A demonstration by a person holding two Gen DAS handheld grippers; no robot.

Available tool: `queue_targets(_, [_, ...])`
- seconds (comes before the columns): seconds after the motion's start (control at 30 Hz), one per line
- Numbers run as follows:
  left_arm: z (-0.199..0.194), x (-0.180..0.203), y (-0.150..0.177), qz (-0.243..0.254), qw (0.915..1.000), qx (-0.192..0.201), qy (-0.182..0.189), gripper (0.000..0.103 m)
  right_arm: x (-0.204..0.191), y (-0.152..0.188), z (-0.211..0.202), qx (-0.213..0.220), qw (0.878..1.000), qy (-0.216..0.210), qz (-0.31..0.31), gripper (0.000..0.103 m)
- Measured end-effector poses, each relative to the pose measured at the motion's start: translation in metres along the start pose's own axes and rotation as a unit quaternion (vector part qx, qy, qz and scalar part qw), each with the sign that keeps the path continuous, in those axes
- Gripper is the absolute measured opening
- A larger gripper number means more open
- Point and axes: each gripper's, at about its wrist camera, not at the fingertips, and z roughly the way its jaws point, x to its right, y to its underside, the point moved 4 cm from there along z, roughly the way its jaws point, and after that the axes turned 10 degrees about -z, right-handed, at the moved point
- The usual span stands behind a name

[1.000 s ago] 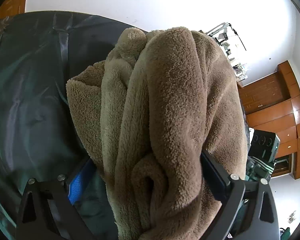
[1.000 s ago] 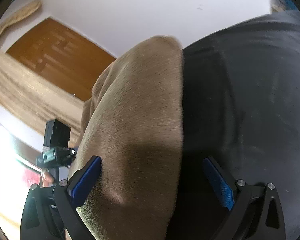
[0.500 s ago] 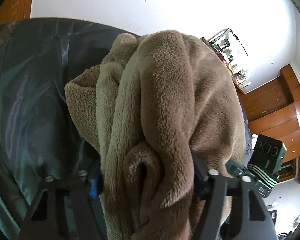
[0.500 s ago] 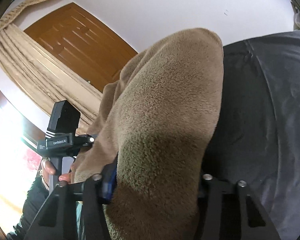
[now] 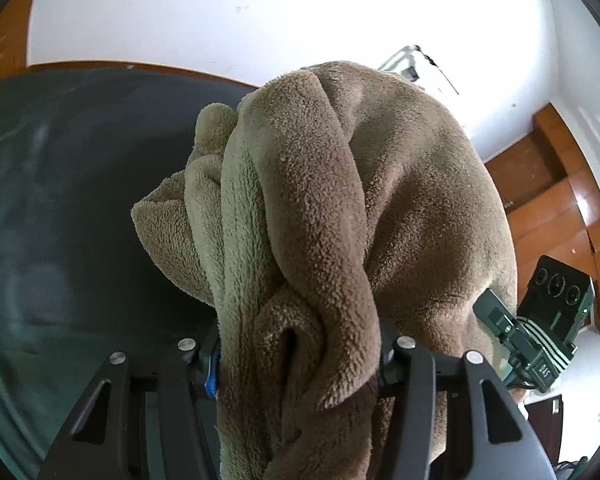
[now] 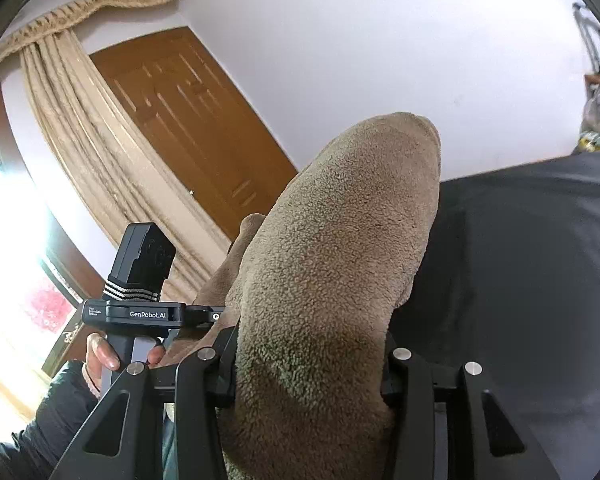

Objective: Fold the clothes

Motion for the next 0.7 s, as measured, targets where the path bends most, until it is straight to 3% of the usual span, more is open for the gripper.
queue_targets(0.43, [0.137,0.167,0.046,0.07,0.9931,-0.061,0.071,0.058,0.094,0.03,-0.188,0.034,0.993,0.116,0.01,0.047])
queue_targets(0.7, [0.239,0.235,0.066,0.082,0.9882,-0.093,0.09,0.057,0.171,0.048,-0.268,0.022,0.978,0.206,0.018,0.047])
